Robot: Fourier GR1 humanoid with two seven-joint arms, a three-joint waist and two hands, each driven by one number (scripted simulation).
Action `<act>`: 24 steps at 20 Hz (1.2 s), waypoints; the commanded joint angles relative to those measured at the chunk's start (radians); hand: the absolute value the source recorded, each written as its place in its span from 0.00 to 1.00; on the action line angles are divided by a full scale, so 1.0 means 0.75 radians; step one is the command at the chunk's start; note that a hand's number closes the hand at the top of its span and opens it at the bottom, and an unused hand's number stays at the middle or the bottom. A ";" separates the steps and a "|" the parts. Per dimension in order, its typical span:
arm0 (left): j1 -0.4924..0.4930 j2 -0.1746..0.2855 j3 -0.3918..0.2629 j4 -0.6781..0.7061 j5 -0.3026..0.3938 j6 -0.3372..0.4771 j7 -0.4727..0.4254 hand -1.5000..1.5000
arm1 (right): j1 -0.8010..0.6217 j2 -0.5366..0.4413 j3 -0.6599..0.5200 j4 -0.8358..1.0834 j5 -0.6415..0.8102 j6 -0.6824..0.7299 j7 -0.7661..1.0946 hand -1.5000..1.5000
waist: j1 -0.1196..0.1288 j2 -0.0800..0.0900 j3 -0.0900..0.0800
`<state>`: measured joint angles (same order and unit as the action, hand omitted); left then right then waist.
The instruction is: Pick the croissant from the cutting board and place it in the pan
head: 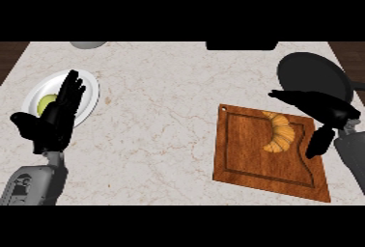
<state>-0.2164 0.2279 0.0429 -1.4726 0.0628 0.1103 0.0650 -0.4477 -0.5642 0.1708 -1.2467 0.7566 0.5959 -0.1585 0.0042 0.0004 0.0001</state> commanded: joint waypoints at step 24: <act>-0.100 -0.022 0.101 0.110 -0.035 -0.070 -0.003 0.50 | -0.090 0.219 0.074 0.331 0.363 -0.076 -0.251 1.00 | -0.005 0.002 0.000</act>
<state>-0.2345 0.1900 0.0818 -1.4549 0.0155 0.0806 0.0689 -0.5214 -0.4237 0.1876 -0.9910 1.0074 0.5539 -0.2890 0.0036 0.0001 -0.0007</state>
